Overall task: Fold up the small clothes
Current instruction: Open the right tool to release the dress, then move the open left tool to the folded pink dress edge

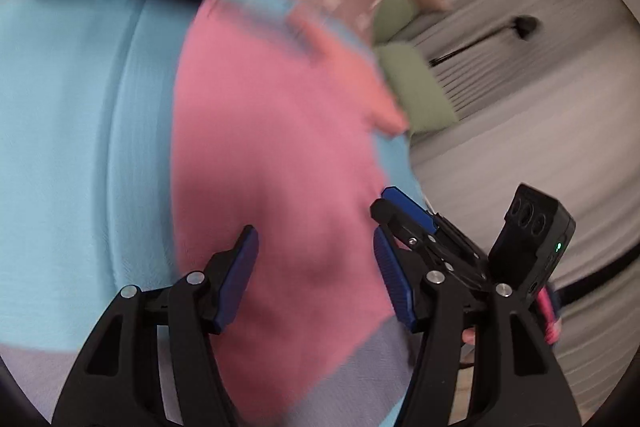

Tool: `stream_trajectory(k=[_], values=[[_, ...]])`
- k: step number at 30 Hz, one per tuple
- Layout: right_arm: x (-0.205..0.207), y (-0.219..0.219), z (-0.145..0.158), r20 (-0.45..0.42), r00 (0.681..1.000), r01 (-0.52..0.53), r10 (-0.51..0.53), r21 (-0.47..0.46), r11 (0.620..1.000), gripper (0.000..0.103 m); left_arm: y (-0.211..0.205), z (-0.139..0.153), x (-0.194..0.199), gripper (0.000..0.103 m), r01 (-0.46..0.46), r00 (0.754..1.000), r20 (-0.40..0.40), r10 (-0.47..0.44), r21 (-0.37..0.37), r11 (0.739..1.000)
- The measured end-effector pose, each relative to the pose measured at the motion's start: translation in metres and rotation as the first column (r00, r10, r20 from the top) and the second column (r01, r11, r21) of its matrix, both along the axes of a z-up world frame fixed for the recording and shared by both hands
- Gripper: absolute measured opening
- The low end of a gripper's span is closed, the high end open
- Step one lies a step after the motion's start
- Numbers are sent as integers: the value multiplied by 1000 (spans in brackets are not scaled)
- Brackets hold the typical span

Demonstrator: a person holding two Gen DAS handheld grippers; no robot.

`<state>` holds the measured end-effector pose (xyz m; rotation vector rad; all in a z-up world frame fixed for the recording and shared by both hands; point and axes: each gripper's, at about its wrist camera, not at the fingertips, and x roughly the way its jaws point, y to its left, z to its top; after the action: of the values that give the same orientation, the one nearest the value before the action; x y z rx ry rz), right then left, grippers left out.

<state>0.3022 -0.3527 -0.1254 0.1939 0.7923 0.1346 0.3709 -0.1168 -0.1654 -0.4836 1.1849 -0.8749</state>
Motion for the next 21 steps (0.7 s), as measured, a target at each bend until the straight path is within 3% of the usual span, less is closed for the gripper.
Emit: stream_trajectory(k=[2, 5, 7, 8, 11, 14, 17, 18, 21], values=[[-2, -9, -17, -21, 1000, -4, 5, 38, 999, 37, 8, -11, 2, 55, -6, 999, -39, 3, -65, 998], [-5, -13, -3, -52, 999, 10, -7, 51, 999, 37, 19, 7, -4, 56, -34, 997, -68, 31, -43, 999], [-11, -4, 16, 3, 1000, 13, -13, 11, 1000, 48, 20, 35, -2, 57, -30, 999, 33, 32, -52, 998], [-13, 3, 23, 40, 999, 3, -2, -14, 1000, 60, 18, 44, -1, 60, -25, 997, 74, 29, -52, 998], [-12, 29, 25, 77, 995, -58, 68, -126, 990, 63, 1, 64, 24, 62, 9, 988, 152, 5, -89, 996], [-7, 46, 5, 28, 990, -128, 135, -169, 977, 62, -24, 48, 62, 63, 4, 990, 143, 3, -45, 999], [-9, 52, -17, -26, 988, -152, 150, -222, 963, 63, -37, 12, 93, 61, -46, 993, 107, 40, 59, 997], [-11, 52, -15, -28, 988, -152, 150, -225, 962, 63, -34, 6, 96, 53, -56, 992, 112, 50, 50, 997], [-15, 55, -13, -75, 981, -194, 180, -284, 939, 66, -12, 1, 103, 49, -104, 991, 81, 105, -21, 994]])
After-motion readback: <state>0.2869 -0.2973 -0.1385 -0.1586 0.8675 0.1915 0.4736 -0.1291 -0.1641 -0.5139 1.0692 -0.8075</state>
